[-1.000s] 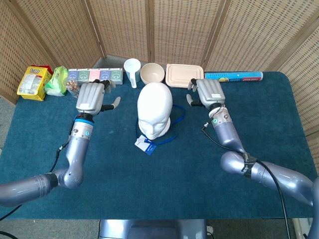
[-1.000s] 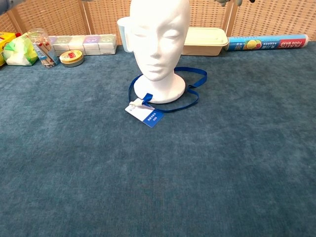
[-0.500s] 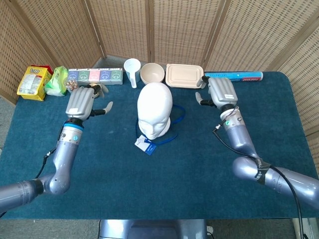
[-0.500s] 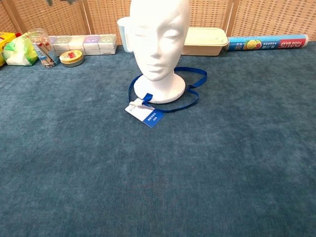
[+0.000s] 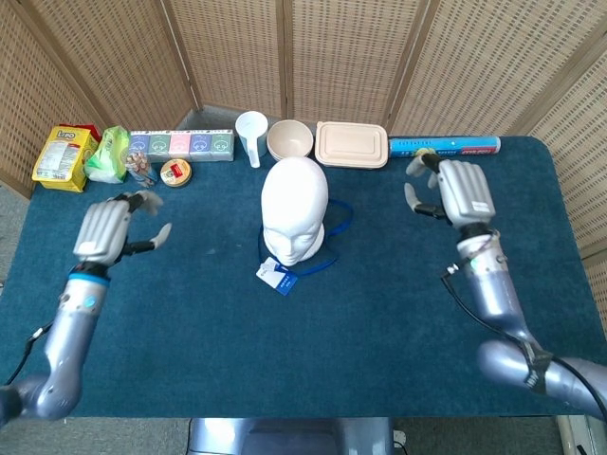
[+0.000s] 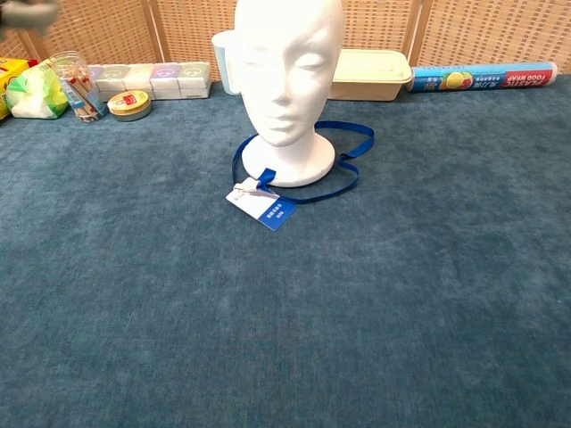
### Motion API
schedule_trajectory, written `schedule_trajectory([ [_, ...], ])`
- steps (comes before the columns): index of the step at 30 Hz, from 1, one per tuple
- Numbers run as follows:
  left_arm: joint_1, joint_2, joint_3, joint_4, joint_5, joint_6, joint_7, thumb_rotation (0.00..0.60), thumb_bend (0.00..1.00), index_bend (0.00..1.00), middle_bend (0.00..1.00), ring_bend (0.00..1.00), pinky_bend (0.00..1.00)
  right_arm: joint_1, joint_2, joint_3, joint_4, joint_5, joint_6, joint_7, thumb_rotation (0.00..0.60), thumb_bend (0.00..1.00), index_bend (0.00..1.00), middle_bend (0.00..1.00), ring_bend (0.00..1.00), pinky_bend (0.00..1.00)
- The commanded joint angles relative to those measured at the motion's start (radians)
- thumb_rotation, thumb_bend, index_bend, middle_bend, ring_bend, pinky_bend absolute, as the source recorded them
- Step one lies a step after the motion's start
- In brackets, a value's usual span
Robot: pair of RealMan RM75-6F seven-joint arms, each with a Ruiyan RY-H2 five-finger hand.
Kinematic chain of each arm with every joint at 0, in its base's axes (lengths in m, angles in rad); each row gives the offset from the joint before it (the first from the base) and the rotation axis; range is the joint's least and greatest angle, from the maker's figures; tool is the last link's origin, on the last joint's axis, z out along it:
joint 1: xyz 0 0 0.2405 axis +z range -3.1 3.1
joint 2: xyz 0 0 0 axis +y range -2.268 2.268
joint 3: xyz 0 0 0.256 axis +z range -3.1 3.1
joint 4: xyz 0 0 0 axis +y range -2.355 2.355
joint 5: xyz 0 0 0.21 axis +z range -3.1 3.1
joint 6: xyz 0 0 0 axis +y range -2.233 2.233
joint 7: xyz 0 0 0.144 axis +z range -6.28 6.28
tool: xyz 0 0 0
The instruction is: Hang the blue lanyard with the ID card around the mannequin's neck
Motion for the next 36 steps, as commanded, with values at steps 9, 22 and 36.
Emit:
schedule_trajectory([
  [9,0.266,0.083,0.192,0.021,0.245,0.184,-0.225,0.385,0.31,0.35,0.46,0.37,0.40,-0.279,0.072,-0.184,-0.155,-0.251,0.236,0.015,0.443,0.50,0.45,0.45,0.55,0.60],
  [22,0.483,0.029,0.326,0.123,0.403,0.351,-0.322,0.381,0.31,0.37,0.46,0.37,0.39,-0.506,0.106,-0.312,-0.192,-0.351,0.408,-0.054,0.444,0.50,0.45,0.46,0.53,0.56],
  [36,0.575,0.022,0.345,0.126,0.477,0.419,-0.296,0.380,0.31,0.39,0.46,0.37,0.37,-0.625,0.128,-0.340,-0.179,-0.427,0.456,-0.019,0.442,0.50,0.45,0.46,0.52,0.56],
])
